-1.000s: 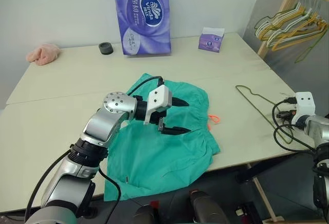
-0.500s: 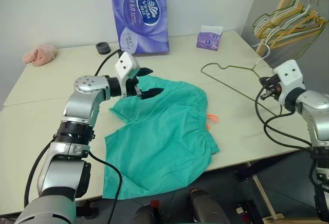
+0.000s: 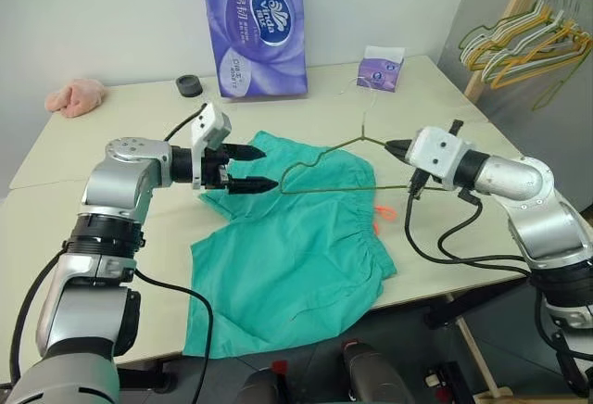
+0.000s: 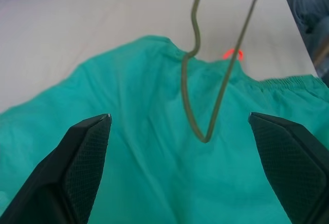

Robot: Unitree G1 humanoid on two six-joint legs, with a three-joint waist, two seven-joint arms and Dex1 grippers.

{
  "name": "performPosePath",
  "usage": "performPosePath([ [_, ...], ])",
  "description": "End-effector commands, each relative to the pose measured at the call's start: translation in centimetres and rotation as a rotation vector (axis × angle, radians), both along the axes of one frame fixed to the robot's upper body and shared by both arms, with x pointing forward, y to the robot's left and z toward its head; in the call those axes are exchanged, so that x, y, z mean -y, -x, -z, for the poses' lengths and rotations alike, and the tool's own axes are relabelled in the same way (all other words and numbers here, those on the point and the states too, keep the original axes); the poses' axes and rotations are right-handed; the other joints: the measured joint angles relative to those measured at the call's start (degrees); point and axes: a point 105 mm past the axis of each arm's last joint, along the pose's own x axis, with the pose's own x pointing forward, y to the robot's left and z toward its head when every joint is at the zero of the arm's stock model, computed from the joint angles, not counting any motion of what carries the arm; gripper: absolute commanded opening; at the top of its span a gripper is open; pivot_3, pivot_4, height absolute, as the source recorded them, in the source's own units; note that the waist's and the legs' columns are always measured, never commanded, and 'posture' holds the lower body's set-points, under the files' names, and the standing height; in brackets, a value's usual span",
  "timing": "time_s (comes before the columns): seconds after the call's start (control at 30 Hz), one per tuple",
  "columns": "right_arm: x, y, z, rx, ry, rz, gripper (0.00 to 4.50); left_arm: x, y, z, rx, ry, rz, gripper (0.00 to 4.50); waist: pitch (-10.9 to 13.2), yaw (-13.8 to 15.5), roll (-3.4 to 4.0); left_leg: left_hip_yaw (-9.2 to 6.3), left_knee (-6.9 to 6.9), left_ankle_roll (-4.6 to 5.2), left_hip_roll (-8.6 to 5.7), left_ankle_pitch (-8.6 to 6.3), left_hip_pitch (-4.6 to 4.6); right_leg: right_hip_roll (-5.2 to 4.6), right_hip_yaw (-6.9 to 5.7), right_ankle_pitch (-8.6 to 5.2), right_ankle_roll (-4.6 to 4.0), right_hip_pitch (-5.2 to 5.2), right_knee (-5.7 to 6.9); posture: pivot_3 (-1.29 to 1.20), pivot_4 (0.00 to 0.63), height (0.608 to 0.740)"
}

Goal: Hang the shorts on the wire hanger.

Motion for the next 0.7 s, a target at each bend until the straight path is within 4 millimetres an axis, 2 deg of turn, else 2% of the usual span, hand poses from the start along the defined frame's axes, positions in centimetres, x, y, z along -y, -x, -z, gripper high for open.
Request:
performPosePath([
  [0.03,-1.2,0.7,-2.1,0.089,0.013,-0.062,0.02,0.0,1.0,0.1,0.010,-0.049,0.054,4.50,0.00,0.00,0.00,-0.01,0.00,0.00,0.00,0.00,-0.02,0.00,0.02,0.00,0.00,-0.02,0.01,-0.24,0.110,0.740],
  [0.2,-2.0,1.0,-2.4,0.101,0.014,-0.102,0.02,0.4,2.1,1.2,-0.034,-0.074,0.111,4.50,0.00,0.00,0.00,-0.08,0.02,0.00,0.01,0.00,-0.10,0.00,0.06,0.01,-0.01,-0.10,0.05,-0.24,0.108,0.740],
  [0.4,-2.9,1.7,-2.5,0.106,0.008,-0.146,0.02,1.0,1.9,1.6,-0.032,-0.061,0.110,4.50,0.00,-0.01,0.00,-0.09,0.02,0.00,0.01,0.00,-0.10,0.00,0.06,0.01,-0.01,-0.10,0.06,-0.25,0.107,0.740],
  [0.53,-3.3,2.0,-2.5,0.104,0.000,-0.163,0.00,1.4,1.8,1.5,-0.028,-0.039,0.108,3.64,0.00,-0.01,0.00,-0.09,0.03,0.00,0.01,0.00,-0.11,-0.01,0.05,0.01,-0.01,-0.10,0.06,-0.25,0.109,0.740],
  [0.7,-3.7,2.4,-2.4,0.100,-0.007,-0.182,0.00,1.8,2.2,1.8,-0.041,-0.032,0.130,2.06,0.00,-0.03,0.00,-0.10,0.03,0.00,0.01,0.00,-0.11,0.00,0.04,0.01,-0.01,-0.10,0.06,-0.25,0.112,0.740],
])
